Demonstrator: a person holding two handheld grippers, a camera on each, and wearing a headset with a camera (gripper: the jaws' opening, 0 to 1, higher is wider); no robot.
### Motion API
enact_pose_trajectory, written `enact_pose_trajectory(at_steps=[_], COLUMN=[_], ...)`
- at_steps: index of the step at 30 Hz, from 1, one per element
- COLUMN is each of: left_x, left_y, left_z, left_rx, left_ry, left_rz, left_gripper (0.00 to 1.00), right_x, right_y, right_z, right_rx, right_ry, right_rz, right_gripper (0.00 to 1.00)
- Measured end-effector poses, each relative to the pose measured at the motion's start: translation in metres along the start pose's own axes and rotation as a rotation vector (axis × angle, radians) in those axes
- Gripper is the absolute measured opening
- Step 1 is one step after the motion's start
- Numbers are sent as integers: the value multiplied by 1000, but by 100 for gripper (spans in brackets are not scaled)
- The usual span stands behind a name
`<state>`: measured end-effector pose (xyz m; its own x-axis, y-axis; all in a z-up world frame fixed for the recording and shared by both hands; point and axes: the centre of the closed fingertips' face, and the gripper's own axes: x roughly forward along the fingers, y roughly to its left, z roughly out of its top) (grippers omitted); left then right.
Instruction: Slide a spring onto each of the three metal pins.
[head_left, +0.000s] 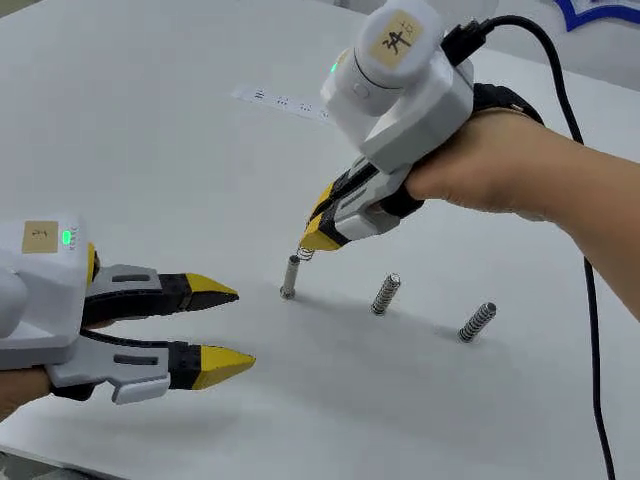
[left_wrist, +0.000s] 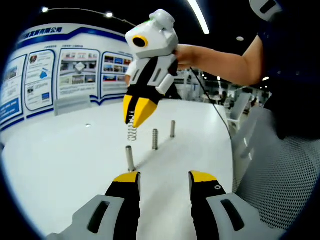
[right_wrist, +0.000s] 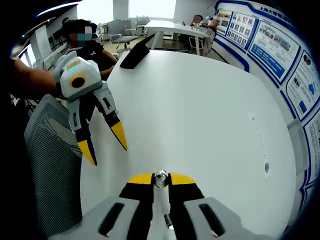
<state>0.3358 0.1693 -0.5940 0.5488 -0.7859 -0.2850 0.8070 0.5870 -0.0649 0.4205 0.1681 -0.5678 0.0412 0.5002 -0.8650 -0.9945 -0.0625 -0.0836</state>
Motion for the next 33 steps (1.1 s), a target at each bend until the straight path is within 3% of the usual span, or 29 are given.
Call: enact_pose_trajectory(at_steps=[14,33], left_x=[-2,-1], left_y=[5,8], left_z=[-5,-7], left_rx=[-14,-24], left_ry=[-8,-8], left_rz=[5,8], left_gripper=[39,40], right_x=[17,56], right_y=[0,-2], right_z=[-3,-25], right_rx=[-3,21], right_ry=[35,116], right_rz=[25,24], right_gripper=[12,12])
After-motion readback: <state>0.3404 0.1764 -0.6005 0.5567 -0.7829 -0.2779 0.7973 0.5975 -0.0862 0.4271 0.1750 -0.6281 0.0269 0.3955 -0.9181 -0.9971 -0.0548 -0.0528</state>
